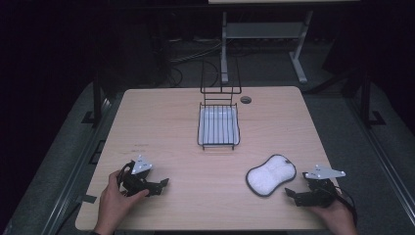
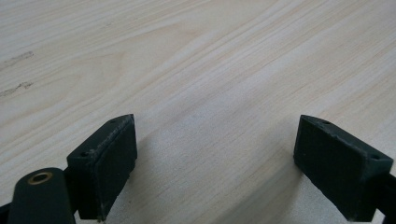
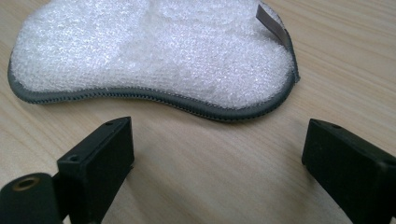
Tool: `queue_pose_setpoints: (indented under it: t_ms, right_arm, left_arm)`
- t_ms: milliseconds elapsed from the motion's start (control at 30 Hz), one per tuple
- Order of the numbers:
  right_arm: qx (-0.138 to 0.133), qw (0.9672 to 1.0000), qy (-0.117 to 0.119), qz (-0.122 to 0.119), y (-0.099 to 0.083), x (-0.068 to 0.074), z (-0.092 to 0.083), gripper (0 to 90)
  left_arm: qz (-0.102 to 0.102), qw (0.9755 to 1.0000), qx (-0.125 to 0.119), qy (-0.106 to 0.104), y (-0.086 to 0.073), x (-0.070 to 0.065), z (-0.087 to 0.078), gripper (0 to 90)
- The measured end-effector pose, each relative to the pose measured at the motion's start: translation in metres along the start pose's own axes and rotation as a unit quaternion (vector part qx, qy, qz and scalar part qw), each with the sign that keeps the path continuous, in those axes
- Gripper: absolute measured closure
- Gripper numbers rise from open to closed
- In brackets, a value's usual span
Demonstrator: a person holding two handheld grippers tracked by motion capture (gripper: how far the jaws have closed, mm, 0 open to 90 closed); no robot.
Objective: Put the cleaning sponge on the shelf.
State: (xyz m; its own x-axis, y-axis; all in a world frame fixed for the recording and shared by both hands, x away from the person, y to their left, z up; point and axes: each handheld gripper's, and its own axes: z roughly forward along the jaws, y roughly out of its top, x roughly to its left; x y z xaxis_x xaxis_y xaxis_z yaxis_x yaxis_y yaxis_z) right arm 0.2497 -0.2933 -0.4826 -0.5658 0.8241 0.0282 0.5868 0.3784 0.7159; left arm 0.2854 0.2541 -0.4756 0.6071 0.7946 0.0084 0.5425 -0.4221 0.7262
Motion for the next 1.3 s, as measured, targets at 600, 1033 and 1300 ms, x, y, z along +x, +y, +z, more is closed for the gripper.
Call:
queue_pose_setpoints:
  t_ms: [600,1033,1300]
  right_arm:
    - [0.015,0.9993,0.002,0.033,0.011,-0.004,-0.014,33.8]
    - [-0.006,0.9986,0.040,0.035,0.025,-0.005,-0.021,80.6]
    - [0.005,0.9988,0.040,0.027,0.033,-0.005,-0.013,89.9]
  left_arm:
    - [0.000,1.0000,0.000,0.000,0.000,0.000,0.000,12.6]
    - [-0.001,1.0000,0.000,0.001,0.000,0.000,0.000,12.7]
    - [-0.001,1.0000,0.000,0.001,0.000,0.000,0.000,12.7]
